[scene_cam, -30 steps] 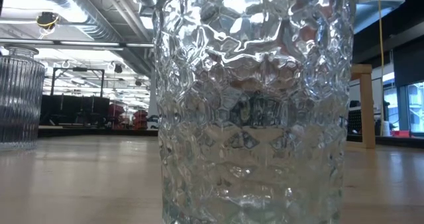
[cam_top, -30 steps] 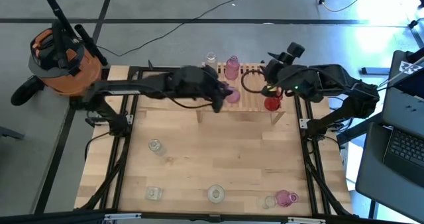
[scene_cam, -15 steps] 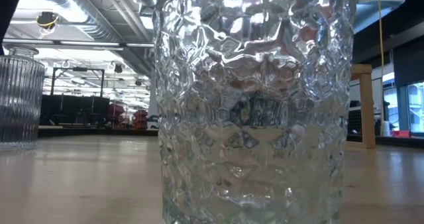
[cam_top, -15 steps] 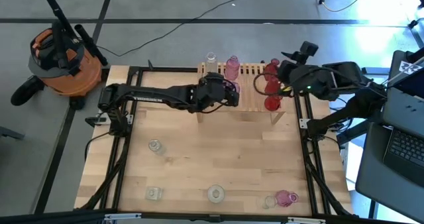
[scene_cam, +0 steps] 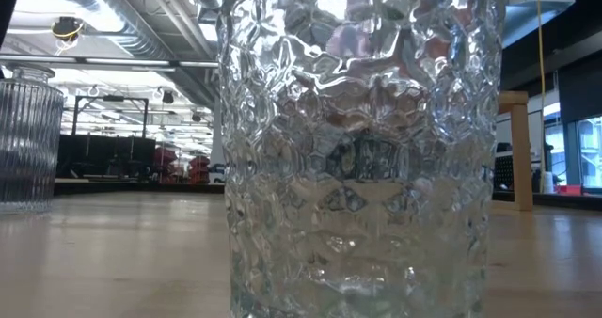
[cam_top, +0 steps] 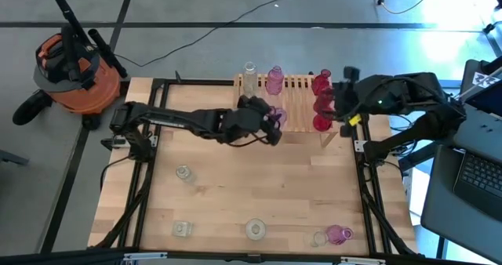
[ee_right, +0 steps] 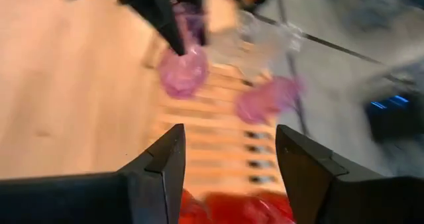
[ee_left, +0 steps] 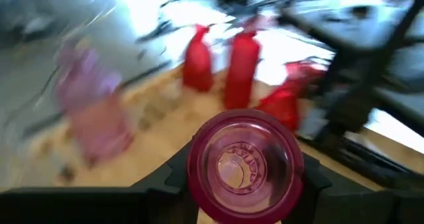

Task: Sort vases onto shelf
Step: Put the top pink vase on the shelf aligned with the other pink vase

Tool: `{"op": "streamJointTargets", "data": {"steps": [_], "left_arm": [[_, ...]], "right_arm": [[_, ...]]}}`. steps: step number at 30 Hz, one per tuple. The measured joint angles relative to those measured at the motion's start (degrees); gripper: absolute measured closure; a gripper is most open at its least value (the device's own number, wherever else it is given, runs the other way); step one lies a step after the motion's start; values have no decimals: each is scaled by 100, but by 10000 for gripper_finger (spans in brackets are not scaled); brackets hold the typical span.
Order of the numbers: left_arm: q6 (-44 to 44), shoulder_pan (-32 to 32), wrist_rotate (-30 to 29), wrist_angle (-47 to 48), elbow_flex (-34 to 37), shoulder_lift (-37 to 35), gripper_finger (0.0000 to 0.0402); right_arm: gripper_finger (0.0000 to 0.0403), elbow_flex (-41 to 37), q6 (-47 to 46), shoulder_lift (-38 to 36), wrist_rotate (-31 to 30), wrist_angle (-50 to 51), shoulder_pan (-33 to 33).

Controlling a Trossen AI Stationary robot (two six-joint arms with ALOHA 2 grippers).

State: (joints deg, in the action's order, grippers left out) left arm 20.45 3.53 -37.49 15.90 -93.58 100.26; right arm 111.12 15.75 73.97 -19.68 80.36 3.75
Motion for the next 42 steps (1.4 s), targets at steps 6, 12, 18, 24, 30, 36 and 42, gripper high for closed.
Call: {"op": "streamJointTargets", "data": {"steps": [6,12,18,24,30,36,42], "left_arm": [[-1899,107,1447,-890,0,-252,268],[-2708,98,1387,-700,4,-380,268],[-2971,46,1267,-809,4,-412,268],[-3012,32,1087,-708,4,-412,268],[-3026,53,1132,-782,4,-427,269],[-3074,8,1120,-807,4,-427,269],[-3204,-4,1174,-895,4,-440,269]], "right_arm": [[221,-655,642,12,1045,-1777,-2],[221,-902,964,197,1544,-2174,-2],[208,-904,1003,498,1553,-2033,-72],[124,-898,978,694,1529,-2006,-437],[34,-904,1016,847,1372,-2015,-753],[11,-902,1022,1037,1652,-2102,-996],[56,-904,1022,1221,1771,-2185,-1027]]}}
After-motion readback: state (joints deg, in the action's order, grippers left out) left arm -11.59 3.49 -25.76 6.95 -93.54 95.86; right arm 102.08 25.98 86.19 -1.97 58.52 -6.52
